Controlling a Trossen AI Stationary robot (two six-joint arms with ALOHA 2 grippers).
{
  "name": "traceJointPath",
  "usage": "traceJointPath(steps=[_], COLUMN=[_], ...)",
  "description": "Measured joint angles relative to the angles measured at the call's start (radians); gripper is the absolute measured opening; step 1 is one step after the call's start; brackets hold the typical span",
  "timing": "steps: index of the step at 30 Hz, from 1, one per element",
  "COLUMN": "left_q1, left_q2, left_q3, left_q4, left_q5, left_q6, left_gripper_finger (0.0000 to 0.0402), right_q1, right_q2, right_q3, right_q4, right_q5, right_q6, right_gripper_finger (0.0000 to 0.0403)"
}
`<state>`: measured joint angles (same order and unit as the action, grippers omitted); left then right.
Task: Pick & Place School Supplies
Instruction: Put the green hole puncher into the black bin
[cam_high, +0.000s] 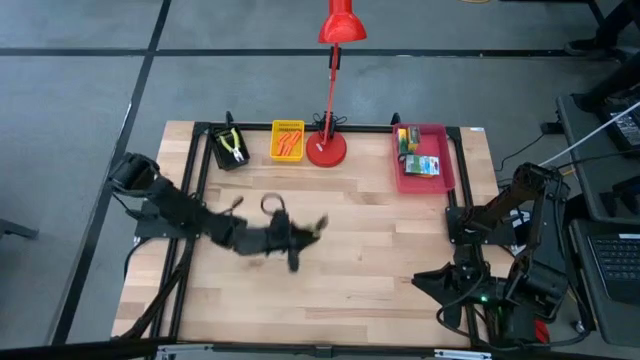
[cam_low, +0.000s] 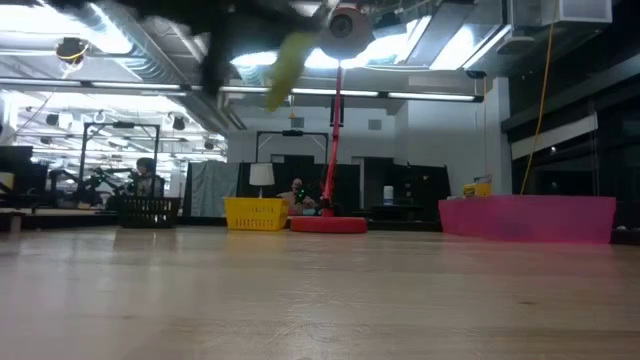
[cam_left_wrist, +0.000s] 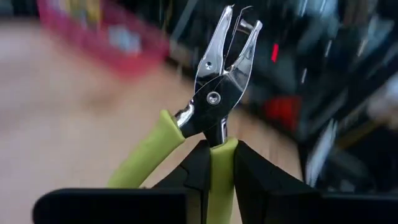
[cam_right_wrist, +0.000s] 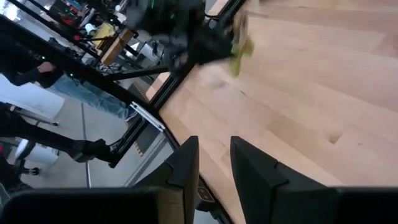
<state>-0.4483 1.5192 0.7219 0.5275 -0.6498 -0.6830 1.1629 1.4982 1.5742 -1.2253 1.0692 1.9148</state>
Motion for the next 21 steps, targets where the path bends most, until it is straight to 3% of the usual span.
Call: traceJointPath(steps=[6, 10, 15, 21], left_q1=[0.221, 0.367, 0.553, 0.778], left_q2=[-0.002, -0.012, -0.021, -0.015], left_q3=[0.001, 0.052, 0.204, 0.487], left_q4=[0.325, 0.304, 0.007, -0.57], left_q5=[0.013, 0.02, 0.076, 0.164], left_q6=[0.243, 0.329, 0.429, 0.447], left_gripper_finger=[0.0041, 0.0042, 0.0041, 0.0041], right_q1=[0.0, 0.0, 0.004, 0.004], right_q2=[0.0, 0.0, -0.001, -0.002], right_q3=[0.0, 0.0, 0.0, 0.0], right_q4=[0.0, 0.0, 0.0, -0.006], right_q5=[0.02, 0.038, 0.039, 0.042], right_q6=[-0.039, -0.043, -0.048, -0.053], right_gripper_finger=[0.0094, 0.0094, 0.0094, 0.0094])
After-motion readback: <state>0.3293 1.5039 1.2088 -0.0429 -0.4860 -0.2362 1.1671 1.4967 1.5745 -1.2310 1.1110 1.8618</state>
